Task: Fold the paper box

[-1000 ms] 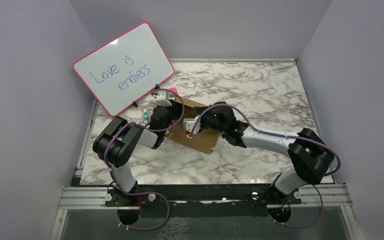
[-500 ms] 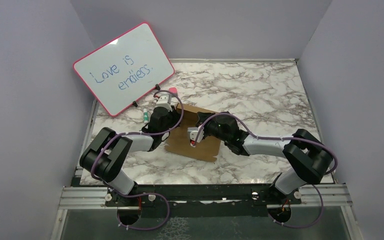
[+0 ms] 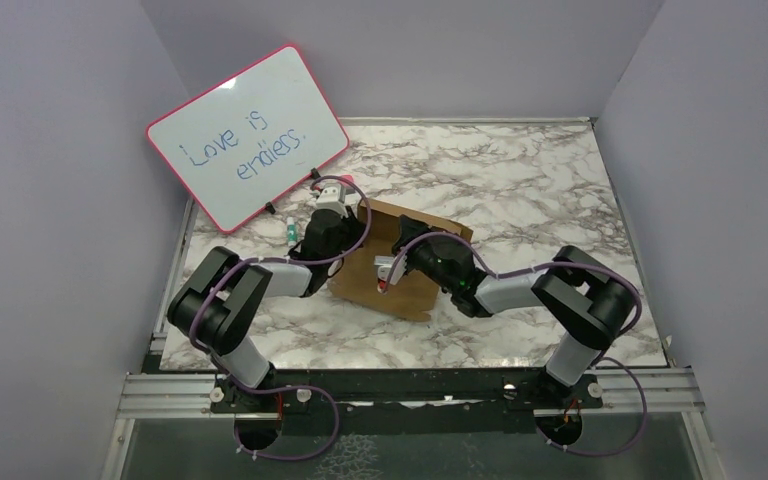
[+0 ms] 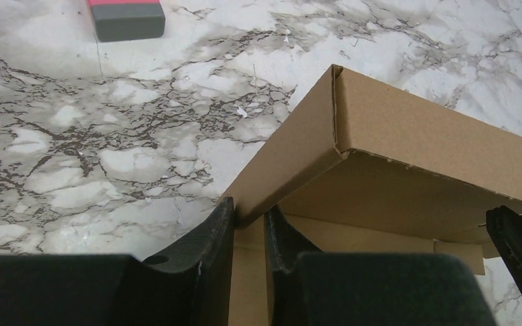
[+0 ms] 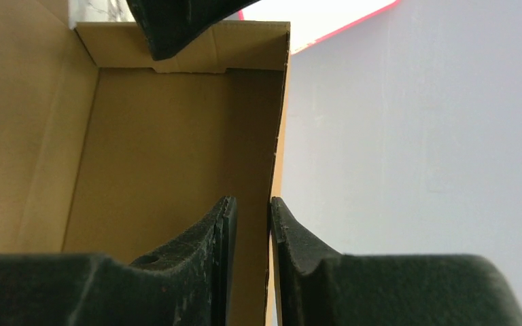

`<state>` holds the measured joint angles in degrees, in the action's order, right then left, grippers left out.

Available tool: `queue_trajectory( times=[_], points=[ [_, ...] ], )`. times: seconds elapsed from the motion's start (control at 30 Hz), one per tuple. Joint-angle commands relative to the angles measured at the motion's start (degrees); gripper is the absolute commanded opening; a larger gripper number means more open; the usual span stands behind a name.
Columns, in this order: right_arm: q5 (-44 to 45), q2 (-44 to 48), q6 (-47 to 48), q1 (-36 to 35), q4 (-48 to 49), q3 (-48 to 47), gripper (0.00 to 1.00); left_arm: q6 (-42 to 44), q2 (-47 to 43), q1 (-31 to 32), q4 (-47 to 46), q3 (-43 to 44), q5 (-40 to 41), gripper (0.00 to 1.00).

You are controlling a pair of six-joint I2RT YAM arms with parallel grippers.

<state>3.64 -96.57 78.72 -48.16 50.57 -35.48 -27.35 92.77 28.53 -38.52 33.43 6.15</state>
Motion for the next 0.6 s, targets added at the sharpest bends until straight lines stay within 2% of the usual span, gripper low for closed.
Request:
queue_trajectory(
  times=[0.0, 0.1, 0.2, 0.27, 0.57],
  points=[
    [5.91, -5.34, 3.99, -0.18, 6.79, 2.35, 0.28, -0.65, 1.41, 0.17, -3.86, 1.81, 1.93, 0.0],
    [6.35, -6.87, 6.51, -0.18, 9.42, 2.35, 0.2, -0.23, 1.64, 0.21, -3.94, 2.1, 2.44, 0.0],
    [5.51, -6.87, 6.83, -0.24, 7.98, 2.59, 0.08, 0.46, 2.06, 0.29, -4.09, 2.82, 3.69, 0.07],
    [4.43, -6.18, 6.0, -0.27, 5.89, 2.7, 0.03, 1.38, 2.69, 0.32, -4.4, 3.59, 4.24, 0.12],
    [1.72, -4.77, 4.43, -0.27, -0.11, 1.93, 0.01, 6.08, 5.39, 0.38, -8.34, 5.46, 5.95, 0.3]
  ],
)
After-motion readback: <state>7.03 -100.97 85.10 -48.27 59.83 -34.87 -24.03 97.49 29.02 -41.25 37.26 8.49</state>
